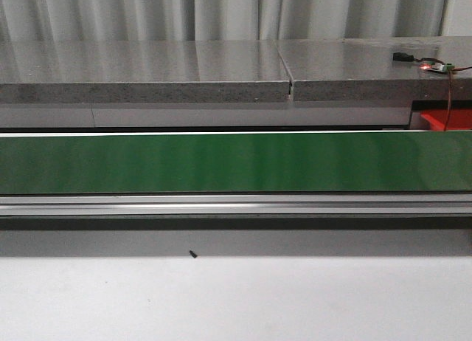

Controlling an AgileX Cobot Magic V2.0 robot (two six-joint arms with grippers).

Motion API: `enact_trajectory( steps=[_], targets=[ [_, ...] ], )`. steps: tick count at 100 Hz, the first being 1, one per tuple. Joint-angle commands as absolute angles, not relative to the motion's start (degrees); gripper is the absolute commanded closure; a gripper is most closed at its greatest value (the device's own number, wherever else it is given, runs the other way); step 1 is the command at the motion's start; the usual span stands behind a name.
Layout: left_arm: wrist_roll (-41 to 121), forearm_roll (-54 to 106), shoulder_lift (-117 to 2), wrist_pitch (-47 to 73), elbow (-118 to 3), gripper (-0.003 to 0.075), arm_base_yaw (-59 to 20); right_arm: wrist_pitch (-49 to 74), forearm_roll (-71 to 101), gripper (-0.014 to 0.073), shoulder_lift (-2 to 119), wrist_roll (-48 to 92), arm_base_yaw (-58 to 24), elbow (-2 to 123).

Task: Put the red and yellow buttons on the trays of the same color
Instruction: 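Grasp a yellow button with the left gripper and lower it onto the conveyor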

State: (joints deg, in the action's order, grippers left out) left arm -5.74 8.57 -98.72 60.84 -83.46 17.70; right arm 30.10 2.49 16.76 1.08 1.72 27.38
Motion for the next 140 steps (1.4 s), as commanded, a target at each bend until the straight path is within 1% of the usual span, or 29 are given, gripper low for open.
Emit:
enact_trajectory(
  steps=[1, 13, 40, 60, 85, 107, 130, 136, 140],
  targets=[
    [-6.11, 7.33, -95.85, 59.62, -87.23, 0.0153, 18.39, 25.85, 2.55, 0.0661, 17.22, 1.41, 1.73, 28.89],
    [-8.82, 3.34, -97.6, 60.75, -91.04, 0.0153, 20.13, 25.85, 2.55, 0.0661, 17.22, 1.41, 1.73, 28.89],
    [-9.07, 2.93, -104.52, 65.76, -98.85, 0.0154, 25.04, 25.85, 2.55, 0.0661, 17.22, 1.41, 1.73, 28.89],
    [-9.07, 3.12, -109.84, 65.15, -101.67, 0.0154, 27.35, 25.85, 2.55, 0.0661, 17.22, 1.41, 1.73, 28.89],
    [-8.4, 4.68, -115.11, 60.23, -103.08, 0.0154, 27.85, 25.85, 2.55, 0.0661, 17.22, 1.41, 1.73, 28.89],
    [-7.98, 6.79, -118.04, 53.04, -103.21, 0.0154, 27.85, 25.85, 2.55, 0.0661, 17.22, 1.41, 1.73, 28.89],
    [-7.98, 8.33, -121.19, 49.55, -103.21, 0.0155, 27.85, 25.85, 2.55, 0.0661, 17.22, 1.41, 1.73, 28.89],
    [-7.98, 8.95, -121.71, 48.9, -103.21, 0.0185, 27.85, 25.85, 2.55, 0.0661, 17.22, 1.41, 1.73, 28.89],
    [-7.98, 9.29, -122.0, 48.58, -103.21, 0.0225, 27.85, 25.85, 2.55, 0.0661, 17.22, 1.41, 1.73, 28.89]
  ],
)
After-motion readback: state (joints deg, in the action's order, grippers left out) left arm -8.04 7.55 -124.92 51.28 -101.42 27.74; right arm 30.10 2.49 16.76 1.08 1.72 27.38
